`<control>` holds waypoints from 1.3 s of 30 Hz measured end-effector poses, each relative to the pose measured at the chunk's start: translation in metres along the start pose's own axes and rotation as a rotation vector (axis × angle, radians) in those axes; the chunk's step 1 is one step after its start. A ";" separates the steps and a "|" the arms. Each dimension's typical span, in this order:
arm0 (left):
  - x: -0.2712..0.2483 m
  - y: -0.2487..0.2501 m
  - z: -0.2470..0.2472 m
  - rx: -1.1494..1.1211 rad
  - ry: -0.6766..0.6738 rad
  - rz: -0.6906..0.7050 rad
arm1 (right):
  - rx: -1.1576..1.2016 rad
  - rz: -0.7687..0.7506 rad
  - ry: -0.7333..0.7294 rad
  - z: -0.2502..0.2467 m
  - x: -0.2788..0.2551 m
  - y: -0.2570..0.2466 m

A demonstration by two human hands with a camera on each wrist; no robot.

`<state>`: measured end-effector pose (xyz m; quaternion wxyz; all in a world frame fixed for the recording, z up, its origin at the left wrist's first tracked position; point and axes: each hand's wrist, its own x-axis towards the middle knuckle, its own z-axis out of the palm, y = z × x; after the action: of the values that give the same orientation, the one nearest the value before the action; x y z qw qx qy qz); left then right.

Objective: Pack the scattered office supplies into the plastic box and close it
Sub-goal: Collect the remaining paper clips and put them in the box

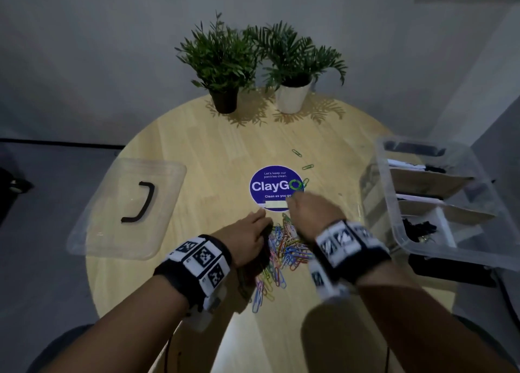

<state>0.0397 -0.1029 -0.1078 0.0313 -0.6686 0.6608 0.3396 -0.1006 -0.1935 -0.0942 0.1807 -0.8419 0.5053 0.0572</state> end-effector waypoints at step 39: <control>-0.024 0.006 0.034 0.210 0.229 -0.084 | -0.113 -0.054 -0.051 0.052 -0.072 0.005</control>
<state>0.0230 -0.0667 -0.1197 0.0396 -0.7229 0.6635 0.1888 -0.1353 -0.1166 -0.1230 0.1472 -0.8623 0.4737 0.1022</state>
